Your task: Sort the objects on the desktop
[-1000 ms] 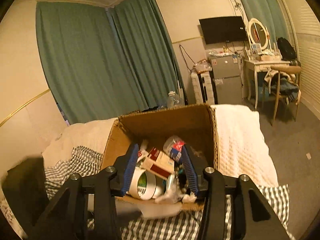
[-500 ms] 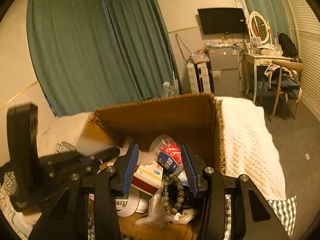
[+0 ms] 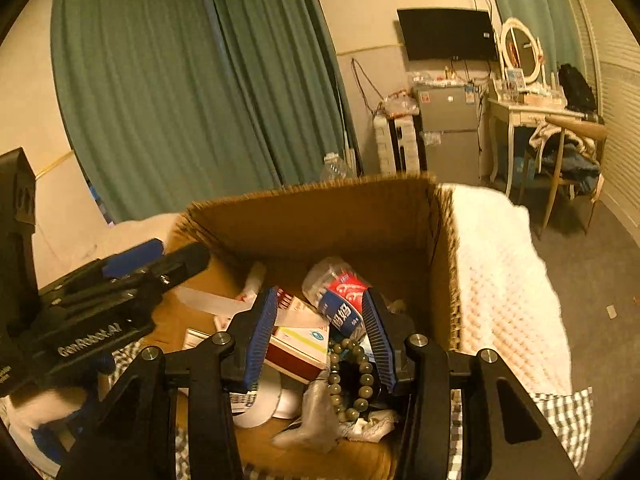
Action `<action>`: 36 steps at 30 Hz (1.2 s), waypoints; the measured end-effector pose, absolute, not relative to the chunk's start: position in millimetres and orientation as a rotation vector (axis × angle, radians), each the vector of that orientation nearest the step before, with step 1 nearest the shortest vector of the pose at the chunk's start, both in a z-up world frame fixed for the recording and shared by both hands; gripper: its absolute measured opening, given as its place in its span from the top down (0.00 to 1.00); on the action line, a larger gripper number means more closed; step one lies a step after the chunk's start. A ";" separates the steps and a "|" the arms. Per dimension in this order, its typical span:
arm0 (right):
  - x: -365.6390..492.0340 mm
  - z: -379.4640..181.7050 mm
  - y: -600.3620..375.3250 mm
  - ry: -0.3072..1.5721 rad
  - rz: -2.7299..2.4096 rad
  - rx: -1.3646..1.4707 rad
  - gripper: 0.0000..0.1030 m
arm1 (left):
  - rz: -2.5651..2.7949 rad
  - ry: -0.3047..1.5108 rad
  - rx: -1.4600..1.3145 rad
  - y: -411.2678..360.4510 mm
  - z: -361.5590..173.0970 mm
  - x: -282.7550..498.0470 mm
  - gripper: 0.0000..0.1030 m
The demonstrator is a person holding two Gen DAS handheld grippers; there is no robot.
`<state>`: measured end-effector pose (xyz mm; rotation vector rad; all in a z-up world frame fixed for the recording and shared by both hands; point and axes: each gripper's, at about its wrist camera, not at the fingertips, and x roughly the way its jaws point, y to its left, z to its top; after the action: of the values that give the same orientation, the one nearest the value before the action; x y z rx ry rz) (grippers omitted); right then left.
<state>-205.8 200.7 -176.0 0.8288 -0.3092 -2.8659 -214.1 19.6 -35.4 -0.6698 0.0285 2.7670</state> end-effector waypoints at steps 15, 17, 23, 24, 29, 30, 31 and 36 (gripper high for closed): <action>-90.5 -80.5 192.7 -0.292 -3.060 0.608 0.00 | 2.848 0.052 -0.465 -4.4 49.1 -94.5 0.00; -76.9 -73.6 190.9 -0.283 -3.075 0.588 0.00 | 2.848 0.043 -0.456 -7.0 53.2 -82.1 0.00; -27.5 -61.1 184.0 -0.245 -3.089 0.524 0.00 | 2.861 0.075 -0.452 -9.4 52.6 -49.1 0.00; -20.5 -61.7 182.4 -0.238 -3.091 0.516 0.00 | 2.866 0.075 -0.446 -10.3 49.1 -43.5 0.00; 7.4 -75.7 173.3 -0.200 -3.097 0.478 0.00 | 2.892 0.021 -0.439 -19.4 17.7 -29.3 0.00; 12.5 -81.5 171.1 -0.187 -3.095 0.469 0.00 | 2.897 0.013 -0.457 -21.4 6.7 -28.8 0.00; 17.5 -89.4 168.3 -0.172 -3.099 0.462 0.00 | 2.895 0.010 -0.473 -22.7 -0.8 -27.9 0.00; 28.7 -126.9 158.0 -0.121 -3.073 0.518 0.00 | 2.882 0.031 -0.565 -21.7 -43.5 -31.0 0.00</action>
<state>28.7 158.0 -126.9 0.5178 -0.1205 -3.0735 -31.0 -21.7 -43.5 -0.5649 0.0310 2.8823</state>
